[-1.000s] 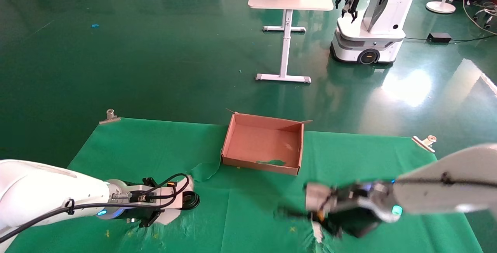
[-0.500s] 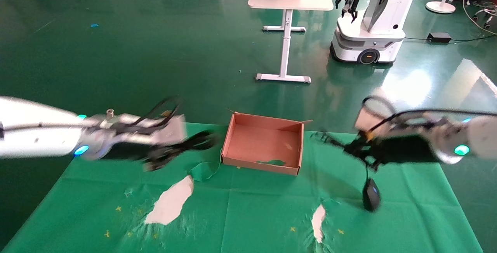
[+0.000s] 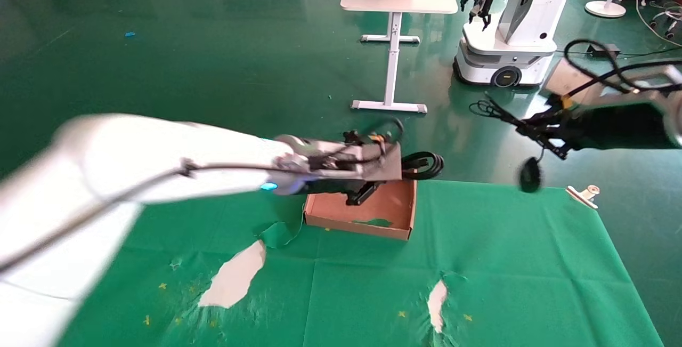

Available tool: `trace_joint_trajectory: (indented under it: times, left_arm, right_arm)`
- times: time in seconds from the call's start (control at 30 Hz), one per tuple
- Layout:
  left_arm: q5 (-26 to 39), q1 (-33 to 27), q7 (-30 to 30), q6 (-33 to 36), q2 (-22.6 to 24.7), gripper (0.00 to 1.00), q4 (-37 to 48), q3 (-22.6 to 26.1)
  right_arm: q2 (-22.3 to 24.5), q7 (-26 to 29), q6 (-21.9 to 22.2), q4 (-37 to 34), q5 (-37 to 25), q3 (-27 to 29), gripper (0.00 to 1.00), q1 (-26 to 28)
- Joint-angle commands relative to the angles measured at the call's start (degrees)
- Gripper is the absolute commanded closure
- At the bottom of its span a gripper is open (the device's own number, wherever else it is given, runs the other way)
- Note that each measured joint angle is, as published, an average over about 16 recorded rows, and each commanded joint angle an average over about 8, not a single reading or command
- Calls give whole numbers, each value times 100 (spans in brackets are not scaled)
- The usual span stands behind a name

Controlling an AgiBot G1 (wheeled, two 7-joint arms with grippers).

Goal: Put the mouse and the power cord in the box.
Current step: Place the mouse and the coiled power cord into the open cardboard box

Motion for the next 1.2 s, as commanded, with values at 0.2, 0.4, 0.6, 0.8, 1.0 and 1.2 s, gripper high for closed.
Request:
trace_joint_trajectory:
  times: [0.2, 0.4, 0.6, 0.8, 1.0, 1.2]
  left_arm:
    - [401, 279, 908, -1910, 278, 87, 728, 1251]
    - [71, 172, 739, -2457, 283, 12, 1049, 2084]
    - [-260, 1, 547, -2700, 280, 0, 1145, 2652]
    - [-505, -120, 409, -2881, 279, 0, 1198, 3071]
    - [-691, -210, 308, -3014, 278, 0, 1229, 3386]
    - [-865, -339, 135, -3249, 264, 0, 1439, 3530]
  right_arm:
    - [194, 82, -138, 93, 34, 71, 100, 197]
    - [331, 202, -262, 283, 36, 92, 100, 242]
    - [424, 289, -358, 478, 71, 112, 100, 238]
    - [450, 369, -431, 668, 136, 121, 100, 171]
    - [415, 467, -488, 851, 181, 119, 100, 142]
    - [365, 486, -536, 1018, 280, 136, 100, 127]
